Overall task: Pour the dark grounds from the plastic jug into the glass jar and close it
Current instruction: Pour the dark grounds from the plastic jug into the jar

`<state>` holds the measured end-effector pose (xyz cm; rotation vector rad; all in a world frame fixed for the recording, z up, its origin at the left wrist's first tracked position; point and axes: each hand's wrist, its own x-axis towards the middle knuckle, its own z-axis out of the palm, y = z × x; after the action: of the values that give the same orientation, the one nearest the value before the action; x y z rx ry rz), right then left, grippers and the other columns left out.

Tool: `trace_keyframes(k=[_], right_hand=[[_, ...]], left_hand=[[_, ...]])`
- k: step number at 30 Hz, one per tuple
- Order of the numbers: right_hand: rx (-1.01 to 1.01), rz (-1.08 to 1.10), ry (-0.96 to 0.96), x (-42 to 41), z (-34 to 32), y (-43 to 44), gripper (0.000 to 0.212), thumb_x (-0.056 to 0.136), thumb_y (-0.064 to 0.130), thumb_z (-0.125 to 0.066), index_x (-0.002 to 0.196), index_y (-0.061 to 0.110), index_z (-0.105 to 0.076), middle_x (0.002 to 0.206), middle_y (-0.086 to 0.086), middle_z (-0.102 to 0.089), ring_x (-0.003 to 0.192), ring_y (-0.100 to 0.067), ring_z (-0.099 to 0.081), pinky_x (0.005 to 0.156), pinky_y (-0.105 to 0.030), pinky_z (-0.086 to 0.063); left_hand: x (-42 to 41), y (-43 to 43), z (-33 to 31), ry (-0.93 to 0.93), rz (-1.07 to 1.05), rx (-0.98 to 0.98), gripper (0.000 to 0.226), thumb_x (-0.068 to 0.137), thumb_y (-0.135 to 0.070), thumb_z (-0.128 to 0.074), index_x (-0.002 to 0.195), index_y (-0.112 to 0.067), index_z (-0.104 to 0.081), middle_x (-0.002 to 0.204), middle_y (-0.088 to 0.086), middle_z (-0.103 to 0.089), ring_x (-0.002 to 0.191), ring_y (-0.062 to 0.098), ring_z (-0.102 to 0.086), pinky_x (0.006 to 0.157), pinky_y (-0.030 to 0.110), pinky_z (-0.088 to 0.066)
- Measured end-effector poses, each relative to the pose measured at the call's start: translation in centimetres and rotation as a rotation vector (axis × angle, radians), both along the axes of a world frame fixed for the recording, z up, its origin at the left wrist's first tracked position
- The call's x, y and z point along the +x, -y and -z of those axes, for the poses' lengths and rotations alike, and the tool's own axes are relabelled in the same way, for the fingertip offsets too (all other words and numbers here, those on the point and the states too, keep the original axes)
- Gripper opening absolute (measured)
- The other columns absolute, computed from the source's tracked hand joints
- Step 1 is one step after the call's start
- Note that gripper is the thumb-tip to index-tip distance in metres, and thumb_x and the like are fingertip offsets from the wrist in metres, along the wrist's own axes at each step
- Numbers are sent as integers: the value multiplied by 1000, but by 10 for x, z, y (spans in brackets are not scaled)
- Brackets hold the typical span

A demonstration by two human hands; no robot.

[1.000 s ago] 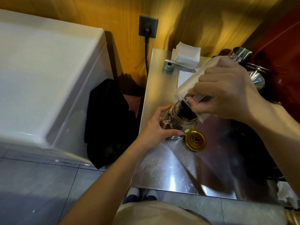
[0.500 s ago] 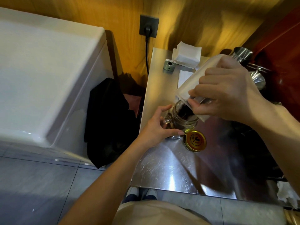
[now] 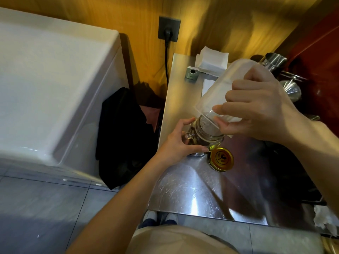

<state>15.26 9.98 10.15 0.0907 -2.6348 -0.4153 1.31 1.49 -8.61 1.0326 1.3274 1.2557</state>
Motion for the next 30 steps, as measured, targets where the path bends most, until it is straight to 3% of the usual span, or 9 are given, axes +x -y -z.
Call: trace_keyframes(k=[5,10,23,27,30], right_hand=[[89,-21,-8,-1,6,1,30,85,14,-60,56,6,-62,46,-7,-49,46,-25,-46,54,-35,-38],[70,-25,7,2,4,-2,33,87,17,-59,56,6,-63,47,-6,-48,47,-25,-46,56,-35,-36],[149,-47,-34,9,8,5,27,87,15,-60,62,5,-67,49,-5,-49,47,-24,-48,57,-34,-37],[55,-20,-42,10,5,6,27,86,18,-61,64,6,-69,49,-6,-51,48,-24,-49,59,-35,-36],[-164,101,-187,20,4,1,21,84,19,-64,72,3,-72,50,-9,-54,52,-24,-48,66,-35,-30]], left_hand=[[0,0,2,-5,14,3,79,56,-40,-91,120,-45,-45,95,2,-67,66,-7,-62,60,6,-45],[-1,-1,2,-15,11,-3,80,54,-44,-91,118,-51,-45,108,5,-69,84,5,-68,72,16,-49],[1,0,-3,-38,-12,-7,75,53,-43,-90,108,-64,-43,88,-8,-62,68,-11,-60,60,6,-45],[1,-1,-3,-34,-17,-17,75,51,-45,-90,107,-65,-43,85,-5,-65,62,-4,-58,58,13,-46],[2,0,-2,3,-11,-38,80,48,-48,-92,110,-66,-44,100,4,-69,70,0,-62,64,15,-48]])
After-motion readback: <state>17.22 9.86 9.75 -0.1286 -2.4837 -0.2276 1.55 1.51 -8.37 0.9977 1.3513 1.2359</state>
